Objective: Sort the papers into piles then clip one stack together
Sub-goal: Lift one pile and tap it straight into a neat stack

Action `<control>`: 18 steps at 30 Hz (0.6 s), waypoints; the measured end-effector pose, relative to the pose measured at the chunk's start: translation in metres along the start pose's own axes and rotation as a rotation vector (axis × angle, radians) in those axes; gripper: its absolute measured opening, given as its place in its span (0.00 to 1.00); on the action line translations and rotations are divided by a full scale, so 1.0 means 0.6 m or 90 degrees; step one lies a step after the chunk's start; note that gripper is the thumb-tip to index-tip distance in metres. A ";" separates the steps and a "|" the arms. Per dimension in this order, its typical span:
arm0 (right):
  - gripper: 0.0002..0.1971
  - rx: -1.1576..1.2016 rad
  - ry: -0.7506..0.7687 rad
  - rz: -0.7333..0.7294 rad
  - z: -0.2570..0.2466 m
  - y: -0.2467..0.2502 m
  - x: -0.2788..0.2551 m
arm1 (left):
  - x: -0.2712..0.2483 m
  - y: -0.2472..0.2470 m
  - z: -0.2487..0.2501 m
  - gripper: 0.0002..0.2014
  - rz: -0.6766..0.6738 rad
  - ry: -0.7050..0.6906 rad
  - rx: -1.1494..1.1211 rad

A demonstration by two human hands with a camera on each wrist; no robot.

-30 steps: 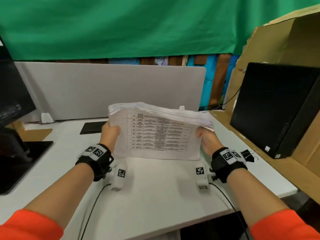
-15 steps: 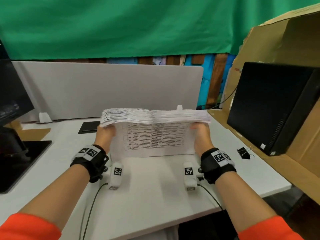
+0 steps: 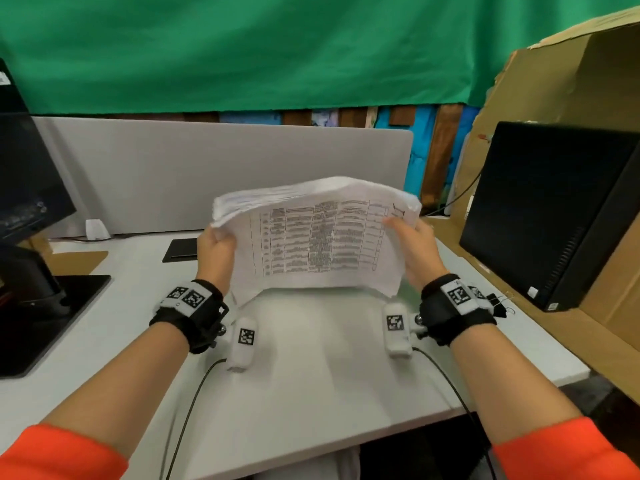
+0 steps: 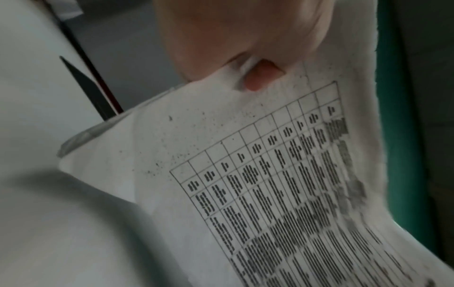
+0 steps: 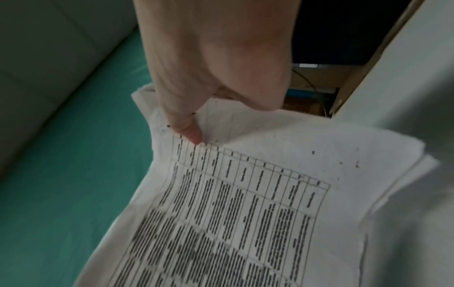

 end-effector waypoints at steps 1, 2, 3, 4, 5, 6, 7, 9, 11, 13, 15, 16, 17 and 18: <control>0.06 -0.001 -0.004 -0.018 0.002 0.004 0.003 | 0.002 0.004 -0.002 0.20 0.005 0.011 -0.015; 0.08 -0.007 -0.017 -0.034 0.010 0.010 0.006 | 0.004 0.007 -0.008 0.20 -0.002 0.032 -0.016; 0.11 -0.018 -0.041 -0.056 0.028 0.016 0.010 | 0.002 0.010 -0.020 0.18 -0.018 0.065 -0.008; 0.15 -0.039 -0.067 -0.087 0.051 0.018 0.011 | -0.001 0.011 -0.039 0.15 -0.039 0.110 0.009; 0.19 -0.065 -0.086 -0.122 0.073 0.016 0.009 | -0.004 0.011 -0.059 0.10 -0.061 0.157 0.028; 0.22 -0.089 -0.098 -0.150 0.088 0.013 0.007 | -0.008 0.010 -0.073 0.08 -0.068 0.193 0.048; 0.24 -0.098 -0.103 -0.165 0.095 0.009 0.005 | -0.010 0.009 -0.077 0.07 -0.063 0.206 0.064; 0.24 -0.074 -0.091 -0.170 0.081 0.002 0.004 | -0.004 0.002 -0.056 0.07 -0.014 0.187 0.064; 0.20 -0.057 -0.072 -0.145 0.054 -0.001 0.003 | 0.008 -0.004 -0.026 0.13 0.031 0.144 0.043; 0.17 -0.039 -0.054 -0.100 0.030 0.005 0.005 | 0.024 -0.012 -0.006 0.10 0.008 0.128 0.063; 0.16 0.017 -0.069 -0.049 0.018 0.024 0.007 | 0.036 -0.023 -0.022 0.04 -0.080 0.190 0.061; 0.16 0.054 -0.084 -0.030 0.016 0.035 0.009 | 0.032 -0.022 -0.035 0.07 -0.125 0.244 0.065; 0.15 0.092 -0.102 -0.021 0.017 0.045 0.012 | 0.024 -0.023 -0.048 0.08 -0.167 0.295 0.051; 0.14 0.125 -0.131 -0.010 0.022 0.054 0.013 | 0.014 -0.028 -0.056 0.08 -0.204 0.332 0.012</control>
Point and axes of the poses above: each hand's wrist, its own x-axis towards the middle knuckle, its own y-axis out of the back of the hand, z = x × y, the point moved 8 cm from there along x, towards the middle knuckle, and after that the axes turned 9 degrees about -y, right-handed, at the moved point
